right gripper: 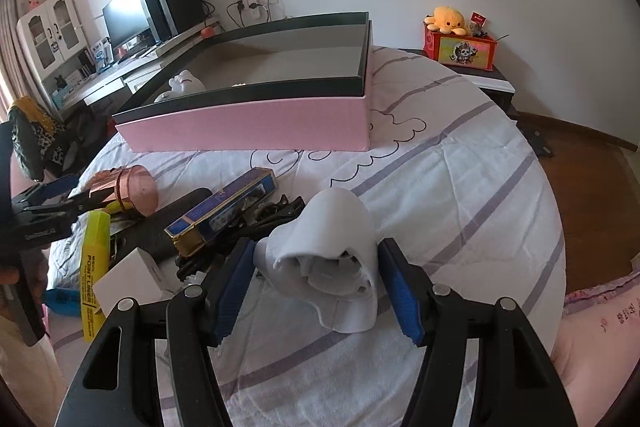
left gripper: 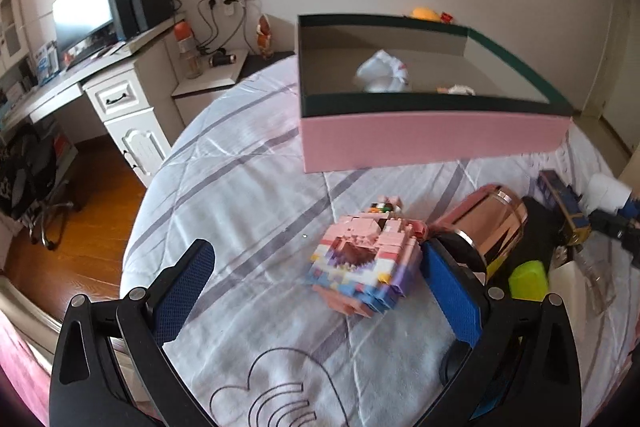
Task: Organize rigid objects
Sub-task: 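Grasp the pink-white block figure with the left tool while the right tool grasps the white cup, then lower the block figure into the box with the left tool while the right tool drops the white cup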
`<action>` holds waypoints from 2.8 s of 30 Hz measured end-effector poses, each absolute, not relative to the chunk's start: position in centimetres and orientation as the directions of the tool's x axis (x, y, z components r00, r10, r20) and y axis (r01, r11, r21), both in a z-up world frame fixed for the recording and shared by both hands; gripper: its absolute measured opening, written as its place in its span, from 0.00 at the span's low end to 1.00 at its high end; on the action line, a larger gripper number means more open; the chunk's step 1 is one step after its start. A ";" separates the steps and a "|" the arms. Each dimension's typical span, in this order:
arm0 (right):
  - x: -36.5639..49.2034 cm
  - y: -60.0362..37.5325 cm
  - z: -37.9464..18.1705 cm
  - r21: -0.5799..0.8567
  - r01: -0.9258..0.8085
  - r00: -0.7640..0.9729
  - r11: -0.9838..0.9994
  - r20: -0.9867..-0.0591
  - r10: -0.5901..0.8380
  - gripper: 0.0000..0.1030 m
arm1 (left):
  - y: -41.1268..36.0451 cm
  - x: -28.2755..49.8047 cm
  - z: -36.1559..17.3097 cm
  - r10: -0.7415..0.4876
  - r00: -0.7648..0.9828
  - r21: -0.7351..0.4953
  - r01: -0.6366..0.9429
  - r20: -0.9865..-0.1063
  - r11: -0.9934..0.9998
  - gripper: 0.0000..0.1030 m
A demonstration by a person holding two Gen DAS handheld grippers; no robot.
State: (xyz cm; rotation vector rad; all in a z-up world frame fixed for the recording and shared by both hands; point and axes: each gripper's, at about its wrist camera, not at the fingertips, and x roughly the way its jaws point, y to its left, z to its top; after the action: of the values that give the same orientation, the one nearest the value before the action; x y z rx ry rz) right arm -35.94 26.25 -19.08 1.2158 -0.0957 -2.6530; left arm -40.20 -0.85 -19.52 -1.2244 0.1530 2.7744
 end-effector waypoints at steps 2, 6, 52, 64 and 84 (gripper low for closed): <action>-36.1 26.2 -19.1 0.150 0.174 -0.631 -0.973 -0.742 -0.227 0.62 | -0.3 -40.4 -19.9 0.071 -0.648 0.055 -0.172 -0.758 -0.984 0.84; -36.4 26.3 -19.1 0.154 0.175 -0.630 -0.972 -0.742 -0.231 0.62 | 0.2 -40.8 -20.4 0.090 -0.629 0.052 -0.204 -0.773 -0.978 0.61; -36.6 22.4 -8.3 0.084 0.304 -0.773 -0.949 -0.560 -0.297 0.62 | 4.9 -39.5 -7.2 0.274 -0.764 -0.028 -0.318 -0.584 -0.948 0.53; -47.7 21.1 -9.9 0.058 0.328 -0.705 -0.943 -0.649 -0.285 0.63 | 7.6 -51.5 -8.4 0.247 -0.703 -0.022 -0.313 -0.667 -0.950 0.53; -55.8 21.6 -15.8 0.029 0.291 -0.608 -0.956 -0.766 -0.209 0.65 | 9.2 -58.9 -14.7 0.136 -0.608 0.022 -0.245 -0.782 -0.969 0.72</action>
State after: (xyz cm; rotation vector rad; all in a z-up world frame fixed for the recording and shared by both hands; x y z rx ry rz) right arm -55.75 21.55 -15.81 1.2142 0.1416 -2.5874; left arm -58.85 9.22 -14.65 -1.2650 0.1863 2.6347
